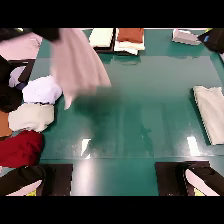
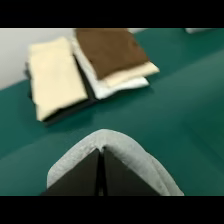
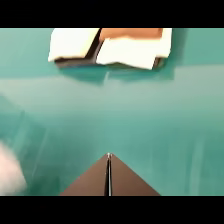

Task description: Fold the shirts.

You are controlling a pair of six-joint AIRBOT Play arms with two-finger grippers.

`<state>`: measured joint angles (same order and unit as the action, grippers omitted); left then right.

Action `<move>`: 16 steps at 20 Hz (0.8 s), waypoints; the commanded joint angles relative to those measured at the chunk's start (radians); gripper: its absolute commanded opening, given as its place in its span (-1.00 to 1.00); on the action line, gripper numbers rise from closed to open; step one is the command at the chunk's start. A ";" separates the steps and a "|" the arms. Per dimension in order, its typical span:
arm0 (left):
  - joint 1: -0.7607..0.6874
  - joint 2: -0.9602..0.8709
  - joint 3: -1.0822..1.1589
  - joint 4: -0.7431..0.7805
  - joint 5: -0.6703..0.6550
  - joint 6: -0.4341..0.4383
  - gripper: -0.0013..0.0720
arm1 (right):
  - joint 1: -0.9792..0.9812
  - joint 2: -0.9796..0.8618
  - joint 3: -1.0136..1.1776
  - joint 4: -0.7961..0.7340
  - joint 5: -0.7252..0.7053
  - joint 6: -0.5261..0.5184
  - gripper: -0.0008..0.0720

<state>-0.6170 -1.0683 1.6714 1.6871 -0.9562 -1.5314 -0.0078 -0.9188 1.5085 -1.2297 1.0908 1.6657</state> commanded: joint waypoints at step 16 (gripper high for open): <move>0.176 -0.209 -0.286 -0.152 -0.420 -0.101 0.42 | -0.002 -0.008 0.046 -0.001 0.116 -0.038 -0.94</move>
<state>-0.5537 -1.3113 1.4868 1.5448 -1.3125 -1.6096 -0.0105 -0.9226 1.5654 -1.2308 1.1942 1.6413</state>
